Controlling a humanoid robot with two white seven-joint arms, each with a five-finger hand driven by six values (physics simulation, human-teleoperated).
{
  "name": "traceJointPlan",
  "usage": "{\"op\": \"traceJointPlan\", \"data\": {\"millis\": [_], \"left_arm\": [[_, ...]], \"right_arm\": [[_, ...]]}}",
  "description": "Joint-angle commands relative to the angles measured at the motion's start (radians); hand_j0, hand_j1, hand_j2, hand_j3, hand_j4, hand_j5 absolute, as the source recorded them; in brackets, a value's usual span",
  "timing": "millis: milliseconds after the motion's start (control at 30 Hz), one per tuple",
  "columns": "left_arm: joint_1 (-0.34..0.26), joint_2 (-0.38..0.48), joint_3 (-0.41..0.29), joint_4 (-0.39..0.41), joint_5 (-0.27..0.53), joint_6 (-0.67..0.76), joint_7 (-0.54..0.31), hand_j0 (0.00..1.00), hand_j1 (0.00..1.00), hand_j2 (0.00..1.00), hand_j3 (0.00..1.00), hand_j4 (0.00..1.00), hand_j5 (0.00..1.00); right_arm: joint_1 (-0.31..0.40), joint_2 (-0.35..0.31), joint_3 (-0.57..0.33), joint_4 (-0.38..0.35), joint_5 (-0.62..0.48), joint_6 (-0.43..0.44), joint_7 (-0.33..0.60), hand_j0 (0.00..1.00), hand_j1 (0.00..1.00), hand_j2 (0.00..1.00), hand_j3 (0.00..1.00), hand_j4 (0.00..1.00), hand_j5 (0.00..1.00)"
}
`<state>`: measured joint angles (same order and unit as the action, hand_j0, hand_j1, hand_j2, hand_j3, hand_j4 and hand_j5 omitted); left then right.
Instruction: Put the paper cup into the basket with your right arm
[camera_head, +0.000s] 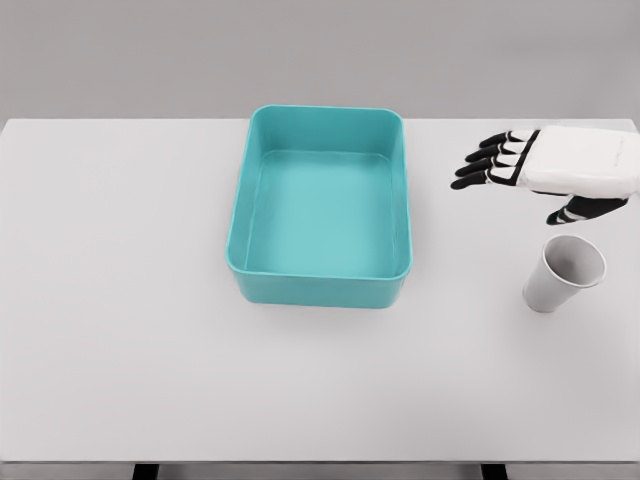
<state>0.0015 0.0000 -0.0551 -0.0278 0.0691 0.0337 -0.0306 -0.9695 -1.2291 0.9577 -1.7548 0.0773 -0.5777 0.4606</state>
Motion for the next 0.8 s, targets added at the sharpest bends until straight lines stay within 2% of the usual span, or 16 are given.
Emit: {"op": "traceJointPlan", "data": {"millis": [0, 133, 167, 200, 500, 767], "left_arm": [[0.000, 0.000, 0.000, 0.000, 0.000, 0.000, 0.000, 1.00, 1.00, 1.00, 1.00, 1.00, 1.00], [0.000, 0.000, 0.000, 0.000, 0.000, 0.000, -0.002, 1.00, 1.00, 1.00, 1.00, 1.00, 1.00], [0.000, 0.000, 0.000, 0.000, 0.000, 0.000, 0.000, 1.00, 1.00, 1.00, 1.00, 1.00, 1.00], [0.000, 0.000, 0.000, 0.000, 0.000, 0.000, 0.000, 1.00, 1.00, 1.00, 1.00, 1.00, 1.00], [0.000, 0.000, 0.000, 0.000, 0.000, 0.000, 0.000, 1.00, 1.00, 1.00, 1.00, 1.00, 1.00], [0.000, 0.000, 0.000, 0.000, 0.000, 0.000, 0.000, 1.00, 1.00, 1.00, 1.00, 1.00, 1.00]], "right_arm": [[-0.002, 0.000, -0.002, 0.000, -0.005, 0.016, 0.015, 1.00, 1.00, 1.00, 1.00, 1.00, 1.00], [-0.002, -0.004, -0.017, 0.000, 0.001, -0.004, 0.024, 1.00, 1.00, 1.00, 1.00, 1.00, 1.00], [-0.003, -0.009, -0.017, 0.000, -0.001, -0.033, 0.026, 1.00, 1.00, 1.00, 1.00, 1.00, 1.00], [-0.003, -0.029, -0.016, 0.000, -0.002, -0.033, 0.024, 1.00, 1.00, 1.00, 1.00, 1.00, 1.00], [0.075, -0.122, -0.011, 0.000, -0.007, -0.033, 0.066, 1.00, 1.00, 1.00, 1.00, 1.00, 1.00], [0.113, -0.153, -0.010, -0.002, -0.005, -0.033, 0.067, 1.00, 1.00, 1.00, 1.00, 1.00, 1.00]]}}
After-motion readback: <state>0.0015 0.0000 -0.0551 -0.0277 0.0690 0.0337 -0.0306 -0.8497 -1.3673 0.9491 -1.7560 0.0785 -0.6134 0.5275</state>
